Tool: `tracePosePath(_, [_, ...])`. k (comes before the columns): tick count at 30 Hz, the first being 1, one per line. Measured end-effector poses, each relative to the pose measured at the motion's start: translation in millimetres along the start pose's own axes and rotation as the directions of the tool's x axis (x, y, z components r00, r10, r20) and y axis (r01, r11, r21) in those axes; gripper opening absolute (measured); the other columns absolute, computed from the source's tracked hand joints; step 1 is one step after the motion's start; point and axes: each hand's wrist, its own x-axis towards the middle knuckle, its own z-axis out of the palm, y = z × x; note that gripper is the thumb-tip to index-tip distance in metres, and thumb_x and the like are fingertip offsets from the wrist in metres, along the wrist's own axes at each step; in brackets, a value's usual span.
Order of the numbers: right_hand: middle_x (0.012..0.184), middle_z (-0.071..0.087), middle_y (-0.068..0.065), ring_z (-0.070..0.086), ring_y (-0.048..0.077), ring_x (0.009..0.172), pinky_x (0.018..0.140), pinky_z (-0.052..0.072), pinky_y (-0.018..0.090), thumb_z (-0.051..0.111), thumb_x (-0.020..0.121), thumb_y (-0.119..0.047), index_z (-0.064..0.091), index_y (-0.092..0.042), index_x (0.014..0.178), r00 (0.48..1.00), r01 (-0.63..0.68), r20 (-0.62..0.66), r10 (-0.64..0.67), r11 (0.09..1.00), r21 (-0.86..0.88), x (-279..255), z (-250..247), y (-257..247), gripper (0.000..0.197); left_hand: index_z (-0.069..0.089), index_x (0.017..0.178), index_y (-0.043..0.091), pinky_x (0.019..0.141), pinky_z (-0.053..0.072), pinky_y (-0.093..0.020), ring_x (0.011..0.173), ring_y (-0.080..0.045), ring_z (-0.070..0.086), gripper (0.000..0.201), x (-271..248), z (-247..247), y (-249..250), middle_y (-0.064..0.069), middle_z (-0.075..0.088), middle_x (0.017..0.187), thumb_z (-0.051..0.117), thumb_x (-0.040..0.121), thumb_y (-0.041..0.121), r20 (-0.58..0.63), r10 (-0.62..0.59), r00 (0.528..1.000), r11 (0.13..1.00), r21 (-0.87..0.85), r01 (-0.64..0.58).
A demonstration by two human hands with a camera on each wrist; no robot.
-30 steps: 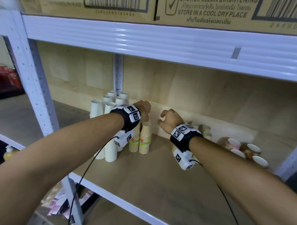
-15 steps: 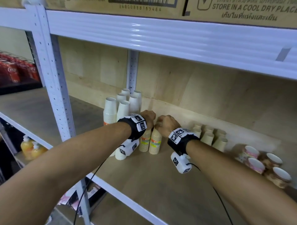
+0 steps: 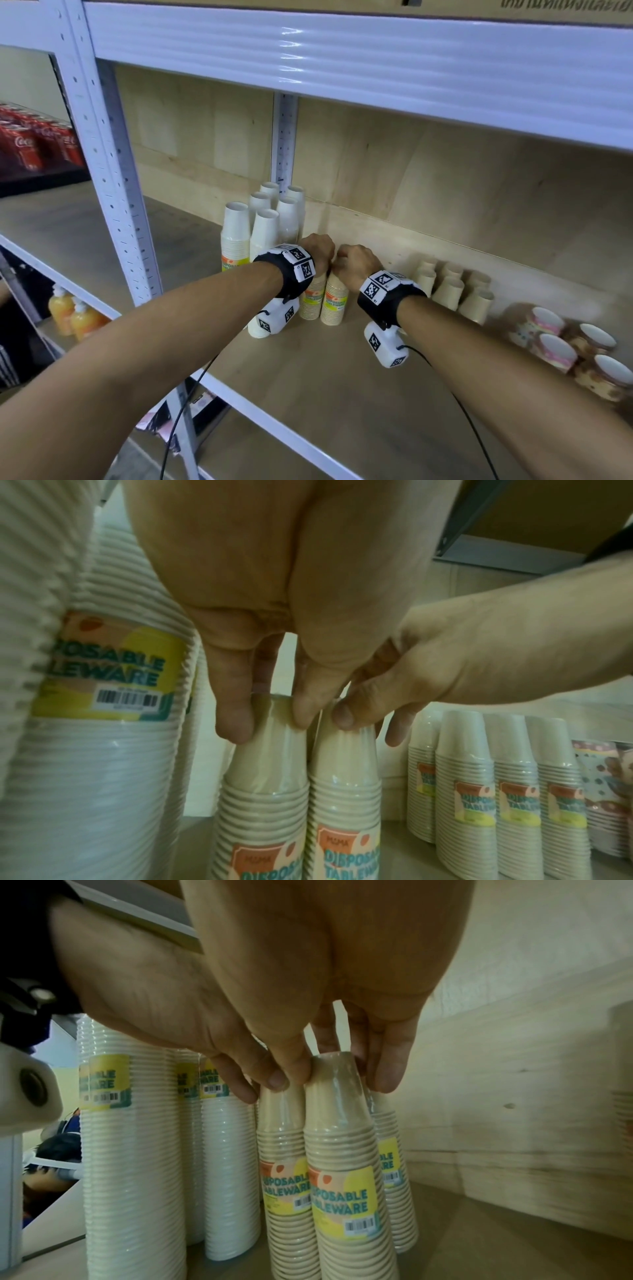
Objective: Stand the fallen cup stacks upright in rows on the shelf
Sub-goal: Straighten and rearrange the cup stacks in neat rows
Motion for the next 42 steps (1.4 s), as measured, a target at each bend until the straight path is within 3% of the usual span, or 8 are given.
tracePosePath(7, [0.099, 0.066, 0.016, 0.062, 0.034, 0.088, 0.067, 0.05, 0.034, 0.049, 0.091, -0.018, 0.065, -0.006, 0.099, 0.999, 0.014, -0.038, -0.014, 1.0, 0.01, -7.8, 1.9, 0.9, 0.022, 0.072, 0.104, 0.008, 0.083, 0.057, -0.033, 0.099, -0.026, 0.067, 0.021, -12.7, -5.9, -0.3, -0.009, 0.069, 0.111, 0.054, 0.092, 0.007, -0.002, 0.027, 1.0, 0.998, -0.048, -0.027])
tracePosePath(14, [0.105, 0.068, 0.009, 0.064, 0.031, 0.097, 0.08, 0.055, 0.04, 0.056, 0.087, -0.016, 0.067, -0.015, 0.104, 0.998, 0.052, -0.044, -0.052, 0.999, 0.011, -21.5, -5.7, 3.1, 0.02, 0.07, 0.112, 0.006, 0.09, 0.055, -0.033, 0.107, -0.027, 0.064, 0.025, -23.7, -17.9, 1.0, -0.009, 0.066, 0.118, 0.055, 0.092, 0.006, 0.033, 0.037, 0.999, 0.991, -0.132, -0.032])
tracePosePath(19, [0.112, 0.068, 0.008, 0.063, 0.03, 0.103, 0.081, 0.053, 0.034, 0.059, 0.089, -0.014, 0.068, -0.017, 0.113, 0.998, 0.027, -0.06, -0.028, 1.0, -0.016, -36.7, -22.1, 9.3, 0.026, 0.069, 0.113, 0.006, 0.081, 0.054, -0.031, 0.103, -0.027, 0.065, 0.027, -33.8, -29.8, 15.8, -0.01, 0.067, 0.116, 0.052, 0.092, 0.003, 0.037, 0.052, 0.998, 0.977, -0.208, -0.043])
tracePosePath(23, [0.118, 0.065, 0.012, 0.061, 0.03, 0.106, 0.087, 0.052, 0.035, 0.062, 0.089, -0.022, 0.065, -0.01, 0.114, 0.998, -0.041, -0.055, 0.039, 0.998, -0.054, -48.9, -37.4, 21.6, 0.028, 0.068, 0.119, 0.007, 0.086, 0.054, -0.031, 0.109, -0.028, 0.063, 0.033, -38.3, -37.3, 34.3, -0.011, 0.064, 0.123, 0.054, 0.09, -0.001, 0.031, 0.095, 0.995, 0.97, -0.228, -0.085])
tracePosePath(30, [0.12, 0.064, 0.011, 0.061, 0.029, 0.108, 0.085, 0.05, 0.03, 0.064, 0.087, -0.021, 0.066, -0.01, 0.116, 0.983, -0.15, -0.113, 0.143, 0.987, -0.056, -70.8, -62.2, 51.6, 0.031, 0.062, 0.126, 0.01, 0.079, 0.046, -0.026, 0.115, -0.029, 0.058, 0.038, -38.9, -39.6, 72.9, -0.011, 0.056, 0.132, 0.06, 0.089, 0.003, 0.025, 0.174, 0.984, 0.95, -0.269, -0.16])
tracePosePath(34, [0.095, 0.062, 0.009, 0.059, 0.027, 0.089, 0.068, 0.039, 0.026, 0.059, 0.084, -0.021, 0.065, -0.012, 0.089, 0.973, -0.211, -0.116, 0.201, 0.974, -0.082, -79.3, -70.9, 70.3, 0.011, 0.061, 0.127, 0.008, 0.087, 0.046, -0.027, 0.12, -0.029, 0.056, 0.037, -36.4, -38.9, 98.4, -0.012, 0.054, 0.135, 0.06, 0.09, 0.006, 0.014, 0.221, 0.975, 0.934, -0.289, -0.208])
tracePosePath(38, [0.109, 0.064, 0.008, 0.061, 0.027, 0.099, 0.076, 0.047, 0.028, 0.062, 0.085, -0.024, 0.068, -0.012, 0.106, 0.958, -0.265, -0.136, 0.253, 0.961, -0.081, -87.2, -75.7, 90.8, 0.024, 0.066, 0.123, 0.009, 0.082, 0.045, -0.026, 0.116, -0.028, 0.059, 0.035, -34.6, -37.1, 122.3, -0.011, 0.057, 0.132, 0.062, 0.088, 0.003, 0.023, 0.269, 0.963, 0.919, -0.306, -0.25])
tracePosePath(42, [0.1, 0.067, 0.005, 0.064, 0.025, 0.093, 0.069, 0.043, 0.027, 0.062, 0.084, -0.025, 0.065, -0.015, 0.101, 0.955, -0.284, -0.113, 0.275, 0.956, -0.076, -89.1, -77.7, 111.5, 0.02, 0.07, 0.117, 0.009, 0.08, 0.047, -0.027, 0.11, -0.029, 0.062, 0.031, -32.5, -36.2, 142.4, -0.013, 0.063, 0.126, 0.061, 0.088, 0.003, 0.027, 0.296, 0.955, 0.909, -0.315, -0.273])
